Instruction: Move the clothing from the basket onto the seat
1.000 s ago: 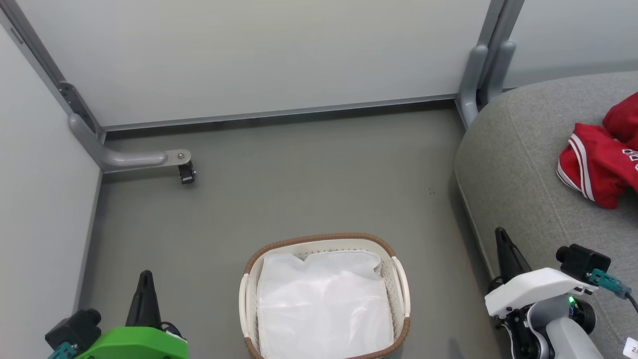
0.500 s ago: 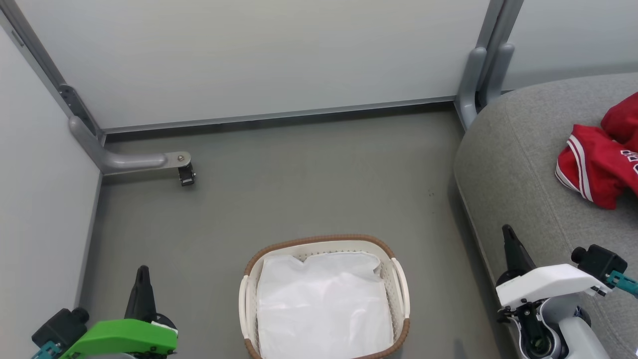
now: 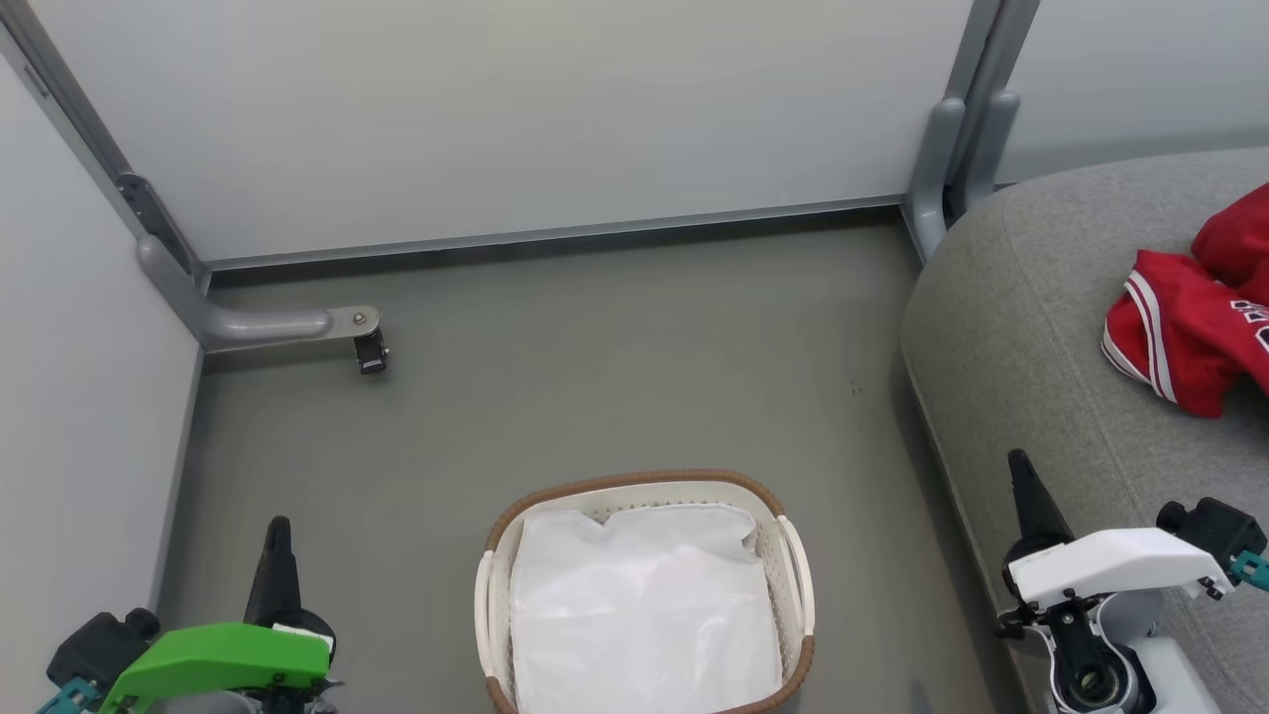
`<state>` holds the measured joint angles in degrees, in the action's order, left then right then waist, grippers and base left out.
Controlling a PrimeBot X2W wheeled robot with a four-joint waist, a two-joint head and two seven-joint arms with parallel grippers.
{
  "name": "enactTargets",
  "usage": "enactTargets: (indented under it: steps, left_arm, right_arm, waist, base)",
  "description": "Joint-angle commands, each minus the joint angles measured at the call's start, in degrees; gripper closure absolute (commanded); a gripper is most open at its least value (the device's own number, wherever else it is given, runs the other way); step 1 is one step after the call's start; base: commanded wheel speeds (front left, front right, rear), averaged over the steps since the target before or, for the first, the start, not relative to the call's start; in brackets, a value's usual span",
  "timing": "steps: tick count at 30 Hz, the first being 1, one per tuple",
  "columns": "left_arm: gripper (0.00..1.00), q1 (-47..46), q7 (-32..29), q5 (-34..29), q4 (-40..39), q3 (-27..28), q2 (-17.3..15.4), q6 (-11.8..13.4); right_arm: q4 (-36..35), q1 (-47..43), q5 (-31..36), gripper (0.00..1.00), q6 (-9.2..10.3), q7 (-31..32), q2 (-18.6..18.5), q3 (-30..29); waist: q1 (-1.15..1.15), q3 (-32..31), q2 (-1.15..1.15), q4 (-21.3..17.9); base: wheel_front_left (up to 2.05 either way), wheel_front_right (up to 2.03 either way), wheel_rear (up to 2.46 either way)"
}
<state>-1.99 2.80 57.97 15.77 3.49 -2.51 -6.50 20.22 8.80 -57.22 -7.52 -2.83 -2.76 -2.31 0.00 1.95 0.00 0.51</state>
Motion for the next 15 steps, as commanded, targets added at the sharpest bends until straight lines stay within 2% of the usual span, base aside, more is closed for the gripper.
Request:
enactTargets:
  steps: [1, 15]
  left_arm:
    - [1.0, -1.8, -0.4, 1.9, -0.7, 0.3, -0.3, -0.2]
    - [1.0, -2.5, -2.7, 9.9, -1.0, 1.1, -0.4, -0.4]
  right_arm:
    - [-1.0, -0.1, -1.8, 1.0, 0.02, 0.5, -0.3, -0.3]
    - [-2.4, -0.8, -10.0, 1.0, 0.03, 2.8, -0.3, -1.4]
  waist:
    - [0.0, 0.0, 0.0, 0.0]
    - [0.0, -0.4, 0.0, -0.1]
  base:
    - [0.0, 0.0, 0.0]
    - [0.0, 0.0, 0.0]
